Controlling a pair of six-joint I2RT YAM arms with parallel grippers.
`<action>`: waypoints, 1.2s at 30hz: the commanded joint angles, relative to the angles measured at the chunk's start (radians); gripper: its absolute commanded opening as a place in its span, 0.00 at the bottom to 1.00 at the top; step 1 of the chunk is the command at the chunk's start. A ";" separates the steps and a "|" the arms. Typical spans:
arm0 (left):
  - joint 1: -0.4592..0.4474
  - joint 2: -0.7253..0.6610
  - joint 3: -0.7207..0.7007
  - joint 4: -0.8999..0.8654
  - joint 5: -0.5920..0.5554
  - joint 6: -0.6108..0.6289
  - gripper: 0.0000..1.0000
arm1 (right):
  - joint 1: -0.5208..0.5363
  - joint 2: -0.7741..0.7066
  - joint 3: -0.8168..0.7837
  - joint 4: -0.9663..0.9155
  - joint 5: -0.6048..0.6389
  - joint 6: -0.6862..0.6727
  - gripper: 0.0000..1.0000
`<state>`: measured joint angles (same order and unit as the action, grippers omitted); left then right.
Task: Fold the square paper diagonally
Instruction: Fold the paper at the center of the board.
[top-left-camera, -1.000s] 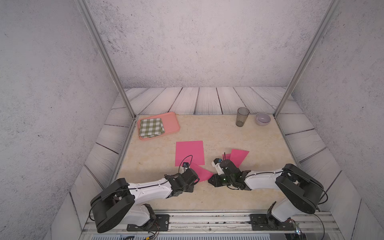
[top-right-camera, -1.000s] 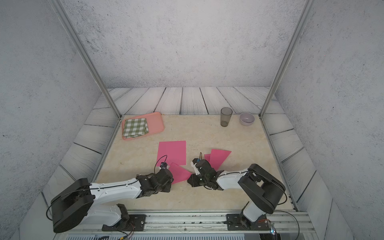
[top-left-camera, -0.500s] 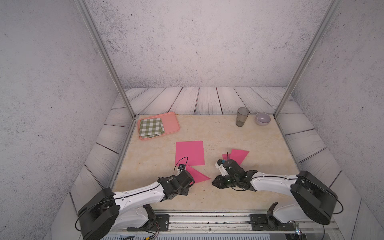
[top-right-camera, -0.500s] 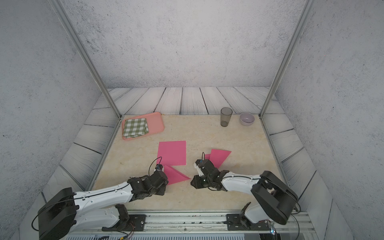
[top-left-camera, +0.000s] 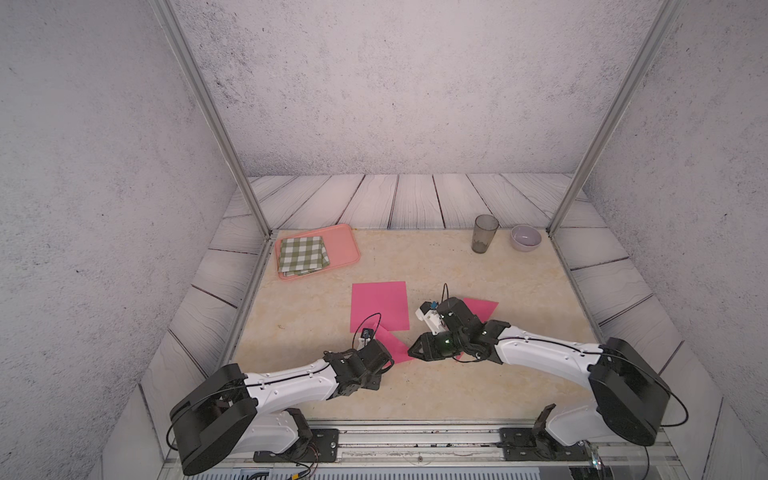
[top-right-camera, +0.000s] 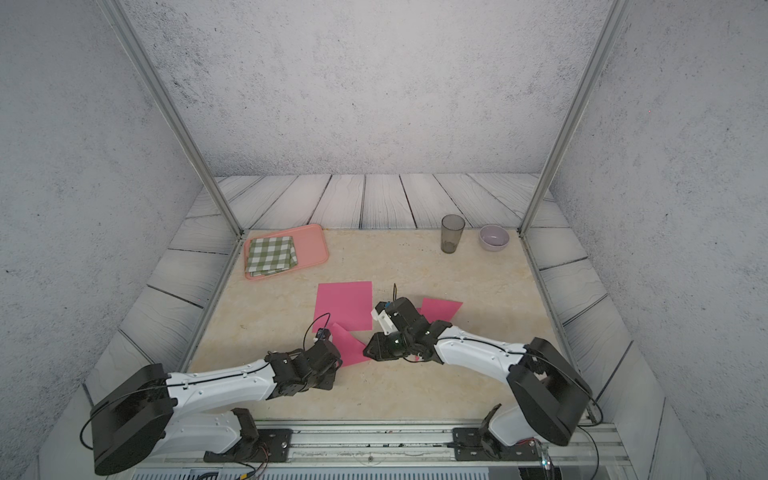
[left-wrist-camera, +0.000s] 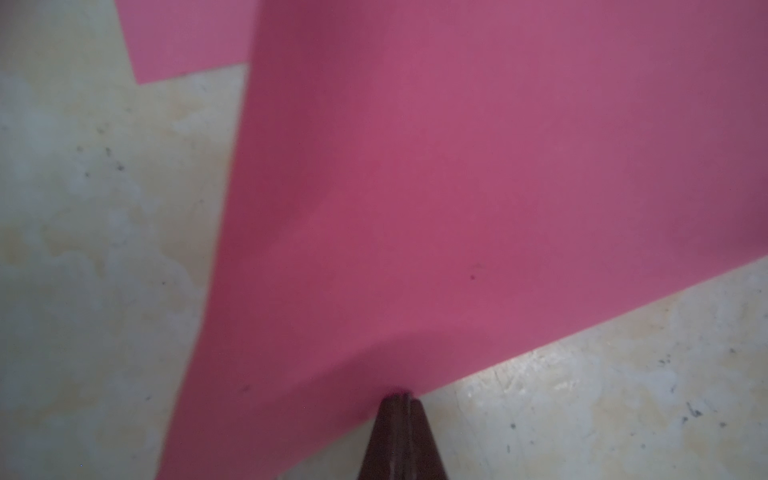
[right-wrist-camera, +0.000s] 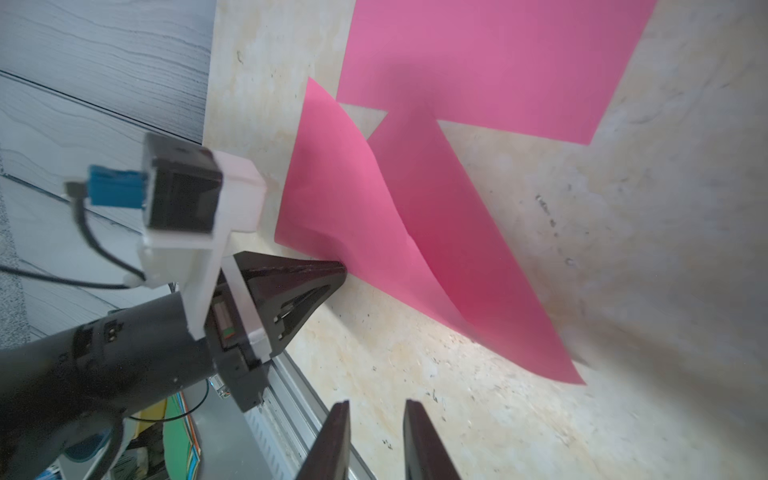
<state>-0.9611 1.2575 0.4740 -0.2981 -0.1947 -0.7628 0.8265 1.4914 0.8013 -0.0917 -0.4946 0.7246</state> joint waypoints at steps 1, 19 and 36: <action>0.005 0.007 -0.017 0.016 0.016 0.017 0.00 | 0.014 0.073 0.068 0.053 -0.068 0.026 0.27; 0.006 -0.016 -0.018 0.019 0.054 0.046 0.00 | 0.027 0.306 0.104 0.128 0.012 0.029 0.24; 0.004 -0.384 0.038 -0.117 0.117 0.118 0.05 | 0.026 0.422 0.043 0.220 0.062 -0.002 0.20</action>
<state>-0.9596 0.9348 0.4820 -0.3798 -0.1032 -0.6765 0.8490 1.8572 0.8753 0.1818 -0.4915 0.7429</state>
